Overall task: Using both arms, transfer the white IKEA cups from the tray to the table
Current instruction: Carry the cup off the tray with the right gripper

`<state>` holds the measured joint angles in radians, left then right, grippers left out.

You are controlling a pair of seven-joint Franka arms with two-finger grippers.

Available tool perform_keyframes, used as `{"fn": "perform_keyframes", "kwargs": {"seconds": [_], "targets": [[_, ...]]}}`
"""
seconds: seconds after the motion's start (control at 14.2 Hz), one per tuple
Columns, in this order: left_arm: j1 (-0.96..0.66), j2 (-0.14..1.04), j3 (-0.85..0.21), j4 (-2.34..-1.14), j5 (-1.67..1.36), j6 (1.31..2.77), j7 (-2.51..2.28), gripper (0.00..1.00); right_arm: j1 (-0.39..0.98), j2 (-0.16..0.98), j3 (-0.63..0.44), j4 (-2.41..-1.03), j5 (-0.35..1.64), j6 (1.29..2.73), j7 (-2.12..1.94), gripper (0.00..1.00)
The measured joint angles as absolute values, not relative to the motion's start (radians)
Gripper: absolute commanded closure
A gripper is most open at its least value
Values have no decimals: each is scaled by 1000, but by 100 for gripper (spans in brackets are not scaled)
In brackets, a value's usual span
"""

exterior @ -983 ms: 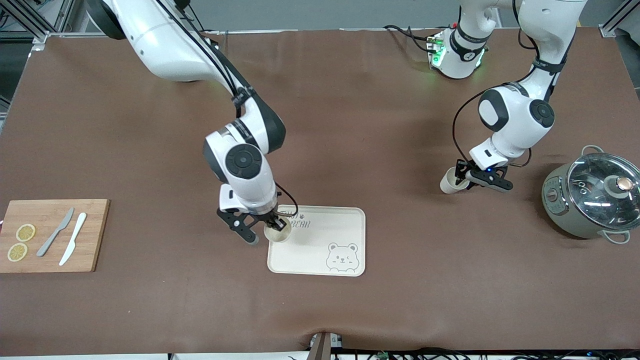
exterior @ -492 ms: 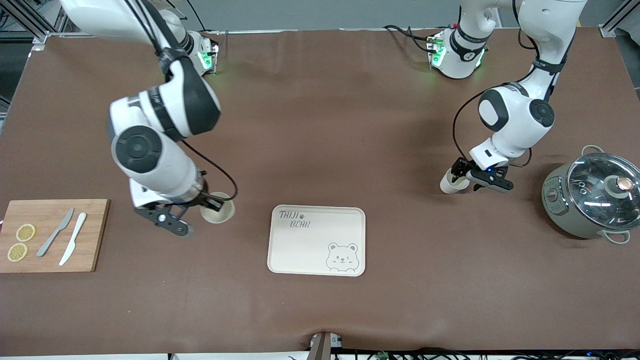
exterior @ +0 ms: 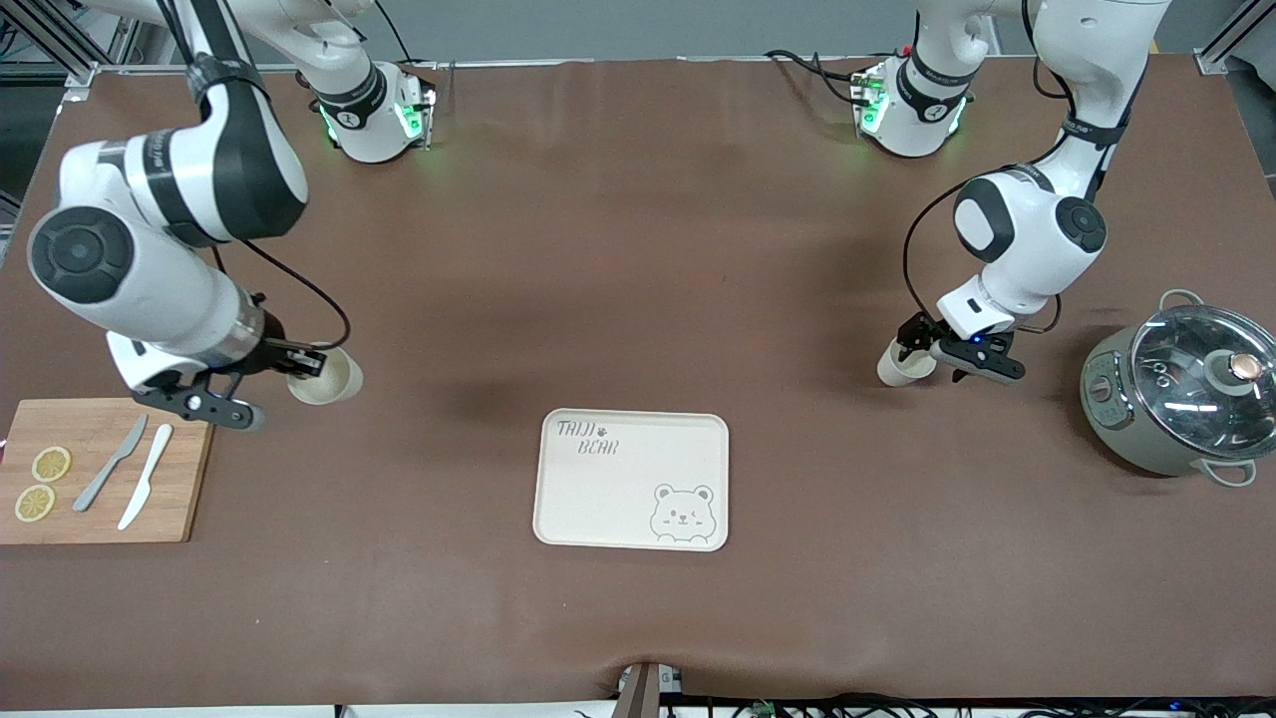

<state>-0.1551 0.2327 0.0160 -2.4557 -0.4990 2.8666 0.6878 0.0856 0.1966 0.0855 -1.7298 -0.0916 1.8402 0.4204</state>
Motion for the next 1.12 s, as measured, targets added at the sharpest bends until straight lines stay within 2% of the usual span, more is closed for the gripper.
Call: {"fn": "perform_keyframes", "kwargs": {"seconds": [0.28, 0.56, 0.91, 1.12], "targets": [[-155, 228, 17, -2449, -499, 2868, 688, 0, 14, 108, 85, -1929, -92, 1999, 285, 100], [-155, 192, 19, -2448, -499, 2832, 688, 0, -77, 70, 83, -2092, -92, 2173, 114, 100], [-118, 91, 26, -2446, -479, 2690, 680, 0, -159, 71, 82, -2228, -79, 2393, 12, 100], [-74, 15, 26, -2408, -243, 2546, 492, 0, -160, 94, 87, -2247, -24, 2460, 9, 100]]}}
